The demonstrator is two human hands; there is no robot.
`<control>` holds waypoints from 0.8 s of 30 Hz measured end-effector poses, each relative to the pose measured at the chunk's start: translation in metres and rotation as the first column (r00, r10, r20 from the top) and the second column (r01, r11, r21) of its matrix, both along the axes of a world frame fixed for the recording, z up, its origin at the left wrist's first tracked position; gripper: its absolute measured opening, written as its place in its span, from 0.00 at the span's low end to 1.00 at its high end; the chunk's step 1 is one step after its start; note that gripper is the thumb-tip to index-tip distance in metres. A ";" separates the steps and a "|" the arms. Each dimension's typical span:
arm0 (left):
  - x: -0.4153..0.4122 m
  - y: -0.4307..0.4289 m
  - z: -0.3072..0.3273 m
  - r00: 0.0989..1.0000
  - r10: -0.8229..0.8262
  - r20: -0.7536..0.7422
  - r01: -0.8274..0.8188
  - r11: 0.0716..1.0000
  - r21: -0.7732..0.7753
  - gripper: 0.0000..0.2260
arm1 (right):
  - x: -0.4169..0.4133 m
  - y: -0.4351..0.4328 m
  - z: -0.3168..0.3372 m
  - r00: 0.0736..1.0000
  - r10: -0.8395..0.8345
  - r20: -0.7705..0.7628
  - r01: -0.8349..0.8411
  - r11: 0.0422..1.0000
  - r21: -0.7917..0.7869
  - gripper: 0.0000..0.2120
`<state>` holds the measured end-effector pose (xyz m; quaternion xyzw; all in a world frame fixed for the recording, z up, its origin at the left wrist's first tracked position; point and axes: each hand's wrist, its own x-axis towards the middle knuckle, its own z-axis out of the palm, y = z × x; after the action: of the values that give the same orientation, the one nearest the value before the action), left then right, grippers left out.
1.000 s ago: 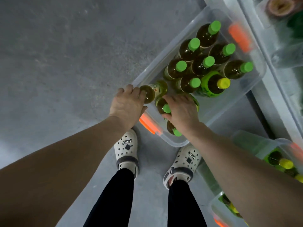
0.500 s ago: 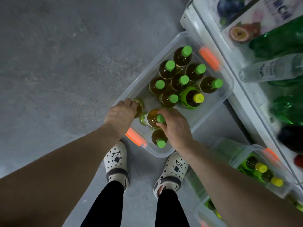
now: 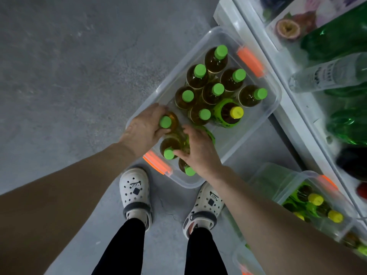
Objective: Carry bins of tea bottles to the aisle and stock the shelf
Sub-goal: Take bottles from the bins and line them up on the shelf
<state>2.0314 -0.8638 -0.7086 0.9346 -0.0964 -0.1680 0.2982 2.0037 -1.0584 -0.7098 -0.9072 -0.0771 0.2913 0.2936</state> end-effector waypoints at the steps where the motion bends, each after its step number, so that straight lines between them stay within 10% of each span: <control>1: 0.003 -0.002 0.010 0.997 0.074 -0.023 -0.075 0.996 -0.050 0.20 | 0.006 0.000 0.004 0.997 -0.066 -0.036 0.068 0.997 0.039 0.39; 10: 0.073 -0.012 0.088 0.762 0.581 -0.286 -0.648 0.698 -0.305 0.14 | 0.053 0.015 0.049 0.951 -0.270 -0.152 0.297 0.935 0.195 0.37; 18: 0.045 -0.016 0.062 0.537 0.569 -0.623 -0.820 0.525 -0.227 0.35 | 0.057 0.024 0.067 0.900 -0.249 -0.358 0.366 0.879 0.307 0.19; 24: 0.032 0.015 0.038 0.472 0.573 -0.670 -0.864 0.451 -0.223 0.38 | 0.083 0.009 0.023 0.982 -0.103 0.161 0.134 0.971 -0.198 0.28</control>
<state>2.0634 -0.8490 -0.6705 0.6737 0.3665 -0.2202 0.6028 2.0864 -1.0489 -0.6872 -0.9553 -0.0135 0.2105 0.2073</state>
